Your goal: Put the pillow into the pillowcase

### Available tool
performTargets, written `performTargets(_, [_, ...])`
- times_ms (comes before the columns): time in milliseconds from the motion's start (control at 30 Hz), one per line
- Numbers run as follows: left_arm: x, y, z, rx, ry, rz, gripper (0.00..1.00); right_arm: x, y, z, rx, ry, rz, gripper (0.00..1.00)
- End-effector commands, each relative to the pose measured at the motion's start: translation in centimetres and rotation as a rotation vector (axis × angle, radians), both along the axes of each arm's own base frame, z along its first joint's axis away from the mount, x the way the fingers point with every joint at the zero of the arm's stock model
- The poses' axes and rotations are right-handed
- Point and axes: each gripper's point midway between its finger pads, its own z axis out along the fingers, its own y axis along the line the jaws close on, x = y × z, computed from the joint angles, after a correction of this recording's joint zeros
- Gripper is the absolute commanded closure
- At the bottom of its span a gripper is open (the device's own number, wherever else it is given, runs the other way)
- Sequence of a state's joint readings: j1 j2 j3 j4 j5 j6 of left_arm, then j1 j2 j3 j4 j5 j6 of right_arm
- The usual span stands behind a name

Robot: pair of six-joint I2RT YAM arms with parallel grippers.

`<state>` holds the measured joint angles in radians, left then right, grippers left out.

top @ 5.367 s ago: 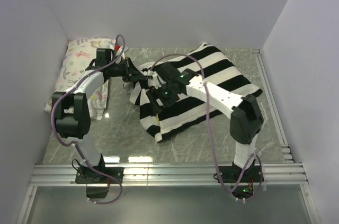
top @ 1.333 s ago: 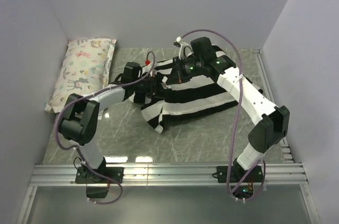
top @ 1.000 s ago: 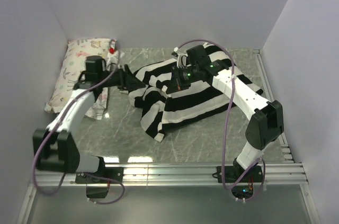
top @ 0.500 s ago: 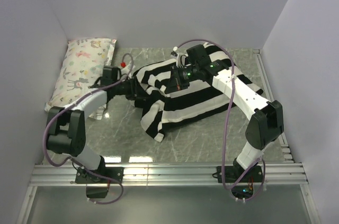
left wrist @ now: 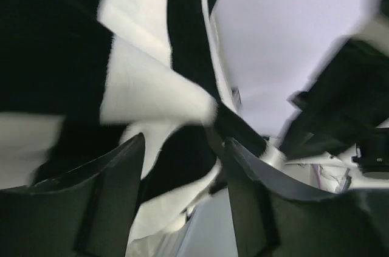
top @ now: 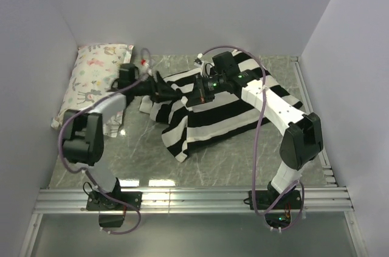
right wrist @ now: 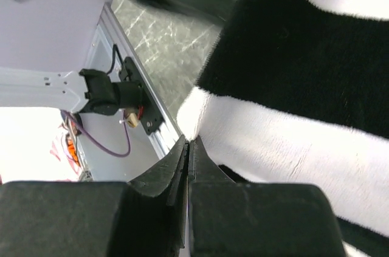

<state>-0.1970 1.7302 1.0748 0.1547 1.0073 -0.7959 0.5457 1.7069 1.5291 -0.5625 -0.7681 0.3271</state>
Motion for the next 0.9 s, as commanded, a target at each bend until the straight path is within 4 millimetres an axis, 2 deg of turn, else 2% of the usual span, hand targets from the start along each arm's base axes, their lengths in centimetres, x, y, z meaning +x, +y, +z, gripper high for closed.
performTargets(0, [-2.0,6.2,5.8,0.030,-0.129,-0.021,0.39,2.2,2.1,0.5,0.063,-0.035,-0.018,1.00])
performTargets(33, [-2.8,7.4,6.3,0.057,-0.181,-0.025,0.36,2.7,2.5,0.5,0.073,-0.030,-0.020,1.00])
performTargets(67, [-2.9,10.7,5.8,0.072,-0.119,0.055,0.26,3.4,3.4,-0.1,0.075,-0.012,-0.021,1.00])
performTargets(133, [-2.7,13.5,5.8,0.132,-0.161,0.115,0.24,4.8,4.7,-0.5,0.077,-0.026,-0.031,1.00])
performTargets(200, [-2.3,16.5,5.4,0.177,-0.138,0.198,0.23,6.7,6.9,-0.8,0.085,-0.043,-0.028,1.00])
performTargets(233, [-2.1,17.3,5.2,0.193,-0.140,0.220,0.23,8.0,7.4,-0.7,0.083,-0.060,-0.057,1.00])
performTargets(267, [-2.0,18.2,5.1,0.202,-0.136,0.247,0.23,10.2,8.7,0.4,0.109,-0.106,-0.068,1.00])
performTargets(333, [-1.9,18.6,5.0,0.231,-0.160,0.262,0.22,14.0,8.6,1.9,0.102,-0.206,-0.165,1.00])
performTargets(367, [-1.7,19.1,4.8,0.270,-0.168,0.277,0.21,15.4,8.3,3.8,0.107,-0.284,-0.208,1.00])
performTargets(400, [-1.6,19.3,4.9,0.285,-0.180,0.282,0.21,15.8,8.2,4.6,0.100,-0.319,-0.222,1.00])
performTargets(433, [-1.5,19.5,4.6,0.319,-0.209,0.272,0.20,15.8,8.1,5.3,0.094,-0.366,-0.196,0.96])
performTargets(467, [-1.2,19.9,4.2,0.363,-0.216,0.274,0.20,15.2,7.7,6.0,0.082,-0.379,-0.183,0.78])
performTargets(500, [-1.0,20.0,4.7,0.389,-0.243,0.263,0.19,14.6,7.3,5.9,0.066,-0.380,-0.164,0.60])
performTargets(533, [-0.9,20.2,3.8,0.446,-0.268,0.229,0.17,14.1,6.4,5.7,0.032,-0.412,-0.132,0.41])
performTargets(567, [-0.7,20.2,3.2,0.514,-0.278,0.217,0.16,13.1,5.1,5.8,-0.008,-0.429,-0.122,0.28])
performTargets(600, [-0.7,20.2,2.8,0.550,-0.296,0.197,0.16,12.1,3.4,4.7,-0.084,-0.408,-0.112,0.26])
performTargets(633, [-0.9,20.3,2.2,0.603,-0.335,0.169,0.14,12.2,1.1,4.0,-0.152,-0.452,-0.096,0.23])
performTargets(667, [-0.9,19.5,1.6,0.641,-0.363,0.137,0.14,10.6,-1.3,3.4,-0.203,-0.449,-0.090,0.20])
performTargets(700, [-1.7,19.9,-0.6,0.716,-0.335,0.119,0.13,10.2,-3.8,2.4,-0.280,-0.460,-0.107,0.18])
performTargets(733, [-2.2,19.7,-1.3,0.771,-0.380,0.069,0.13,9.1,-7.6,1.4,-0.359,-0.492,-0.112,0.15])
performTargets(767, [-2.8,18.6,-2.4,0.809,-0.397,0.018,0.13,8.8,-9.9,0.6,-0.430,-0.511,-0.125,0.11])
performTargets(800, [-4.0,18.7,-4.6,0.866,-0.364,-0.014,0.13,8.8,-13.1,-0.5,-0.548,-0.522,-0.169,0.11])
performTargets(833, [-4.5,18.5,-5.3,0.902,-0.382,-0.044,0.13,8.6,-15.7,-1.5,-0.640,-0.548,-0.159,0.11])
performTargets(867, [-5.2,17.2,-6.1,0.918,-0.392,-0.098,0.13,7.9,-19.6,-3.1,-0.724,-0.511,-0.198,0.11])
